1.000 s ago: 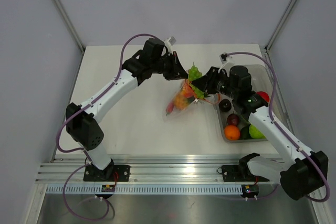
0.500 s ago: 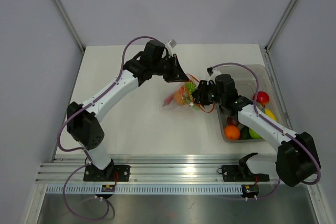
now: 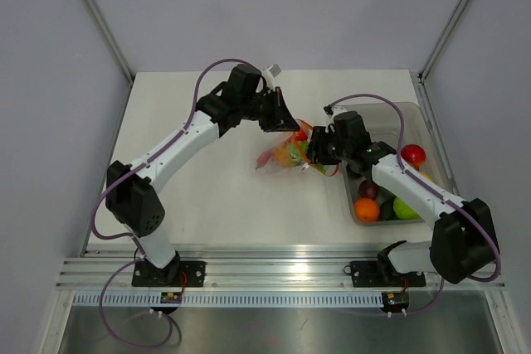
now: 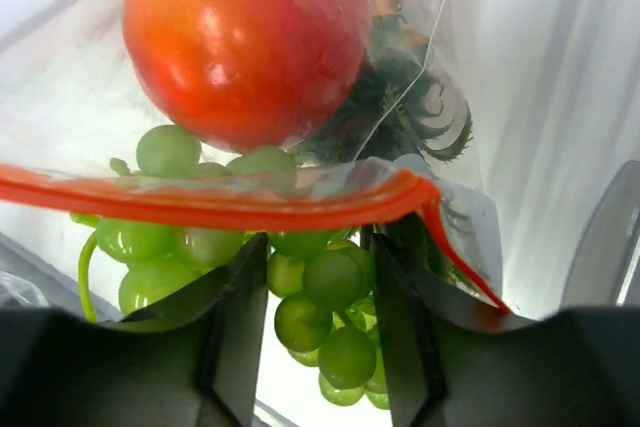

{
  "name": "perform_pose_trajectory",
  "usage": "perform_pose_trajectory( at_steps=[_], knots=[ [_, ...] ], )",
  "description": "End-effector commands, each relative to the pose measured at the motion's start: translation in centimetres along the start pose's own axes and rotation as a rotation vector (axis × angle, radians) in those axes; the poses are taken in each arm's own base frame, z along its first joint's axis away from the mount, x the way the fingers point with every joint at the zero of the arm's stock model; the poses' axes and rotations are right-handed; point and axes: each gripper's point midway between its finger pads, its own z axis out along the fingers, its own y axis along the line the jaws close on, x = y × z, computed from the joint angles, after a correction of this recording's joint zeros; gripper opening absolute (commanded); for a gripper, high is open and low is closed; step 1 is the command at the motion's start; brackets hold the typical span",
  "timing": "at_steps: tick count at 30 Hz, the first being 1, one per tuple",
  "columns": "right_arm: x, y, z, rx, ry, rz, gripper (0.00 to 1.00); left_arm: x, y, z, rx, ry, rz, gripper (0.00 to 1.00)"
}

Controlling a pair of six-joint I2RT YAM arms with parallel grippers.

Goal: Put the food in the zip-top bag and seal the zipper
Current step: Place the fake fruit in the zipper food storage bag, then adjust the zipper food storage bag at the center of the board.

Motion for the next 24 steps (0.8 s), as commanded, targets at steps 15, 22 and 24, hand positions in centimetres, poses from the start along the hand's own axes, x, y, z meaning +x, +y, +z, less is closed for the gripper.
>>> perform_pose_trajectory(
  at_steps=[15,22,24],
  knots=[
    [-6.2,0.4,-9.4,0.155,-0.207,-0.071,0.64,-0.4,-2.4,-1.1,0.107,0.003,0.067,0.0],
    [-1.7,-2.7,-7.7,0.228,-0.142,0.045,0.69,-0.3,-2.0,-1.1,0.091,0.002,0.065,0.0],
    [-0.8,-2.7,-6.9,0.211,-0.114,0.072,0.63,-0.3,-1.9,-1.1,0.089,0.002,0.065,0.0]
  ],
)
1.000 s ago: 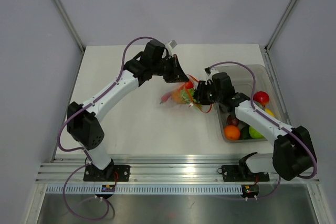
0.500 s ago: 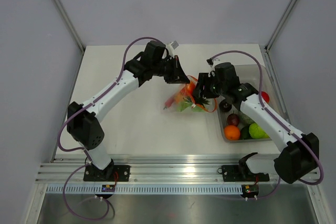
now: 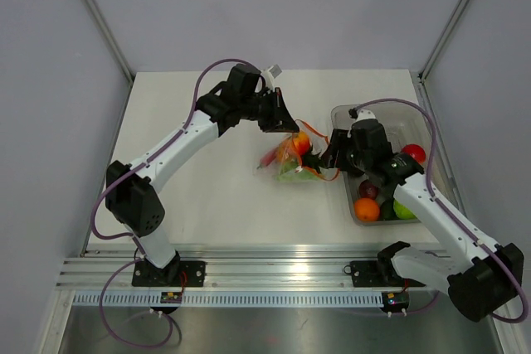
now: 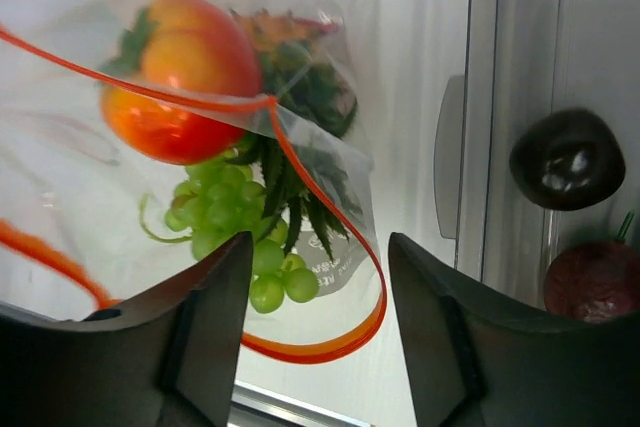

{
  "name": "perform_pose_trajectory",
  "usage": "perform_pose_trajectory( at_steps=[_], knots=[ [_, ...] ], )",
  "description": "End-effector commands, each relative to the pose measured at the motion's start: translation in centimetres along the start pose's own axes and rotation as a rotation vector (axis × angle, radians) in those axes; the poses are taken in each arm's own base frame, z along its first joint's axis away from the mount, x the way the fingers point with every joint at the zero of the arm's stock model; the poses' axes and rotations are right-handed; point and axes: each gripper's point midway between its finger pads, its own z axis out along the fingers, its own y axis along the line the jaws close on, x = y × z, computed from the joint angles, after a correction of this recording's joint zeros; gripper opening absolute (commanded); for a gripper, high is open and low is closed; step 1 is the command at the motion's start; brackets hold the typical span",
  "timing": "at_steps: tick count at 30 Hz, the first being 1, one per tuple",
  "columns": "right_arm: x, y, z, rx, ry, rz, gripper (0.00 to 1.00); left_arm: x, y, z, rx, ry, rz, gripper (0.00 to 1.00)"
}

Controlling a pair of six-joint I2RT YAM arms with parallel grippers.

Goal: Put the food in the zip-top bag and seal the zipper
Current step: Adjust the zipper food storage bag at the center of the board.

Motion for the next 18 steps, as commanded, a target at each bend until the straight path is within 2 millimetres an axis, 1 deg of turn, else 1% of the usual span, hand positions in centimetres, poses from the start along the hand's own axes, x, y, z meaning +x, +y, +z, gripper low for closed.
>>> perform_pose_trajectory(
  at_steps=[1,3,4,6,7,9,10,11,12,13,15,16,17,18],
  knots=[
    [3.0,-1.1,1.8,0.04,0.076,0.082,0.61,-0.7,-1.9,-1.0,0.072,-0.028,0.05,0.0],
    [3.7,-1.0,2.3,0.028,0.083,0.103,0.56,-0.7,-1.9,-1.1,0.069,-0.031,0.05,0.0],
    [4.4,-1.4,2.7,0.037,0.099,0.116,0.47,-0.7,-2.0,-1.1,0.071,-0.033,0.051,0.0],
    [4.7,-1.7,3.0,0.053,0.1,0.118,0.37,-0.7,-2.1,-1.4,0.074,-0.037,0.055,0.0],
    [4.6,-1.7,3.1,0.053,0.101,0.117,0.22,-0.6,-2.0,-1.3,0.071,-0.034,0.054,0.0],
    [3.9,-1.4,2.8,0.046,0.089,0.108,0.11,-0.5,-2.0,-1.4,0.066,-0.034,0.058,0.0],
    [2.7,-0.9,2.3,0.03,0.061,0.098,0.06,-0.6,-1.8,-1.5,0.059,-0.039,0.062,0.0],
    [2.0,-0.6,2.0,0.021,0.045,0.091,0.01,-0.4,-1.6,-1.6,0.048,-0.033,0.06,0.0],
    [1.4,-0.2,1.6,0.008,0.031,0.08,0.0,-0.4,-1.5,-1.7,0.04,-0.037,0.075,0.0],
    [-0.1,0.6,0.9,-0.014,0.001,0.071,0.0,-0.5,-1.3,-1.9,0.026,-0.045,0.082,0.0],
    [-1.5,1.5,0.2,-0.042,-0.012,0.045,0.0,-0.5,-0.8,-2.2,-0.01,-0.049,0.098,0.0],
    [-3.1,2.3,-0.2,-0.06,-0.036,0.032,0.0,-0.8,-0.5,-2.5,-0.037,-0.068,0.108,0.0],
    [-3.5,3.1,-0.5,-0.089,-0.029,0.024,0.0,-1.2,-0.9,-3.2,-0.056,-0.076,0.117,0.0],
    [-4.0,3.6,-0.5,-0.103,-0.027,0.016,0.0,-1.8,-0.5,-3.6,-0.098,-0.097,0.142,0.0]
  ],
)
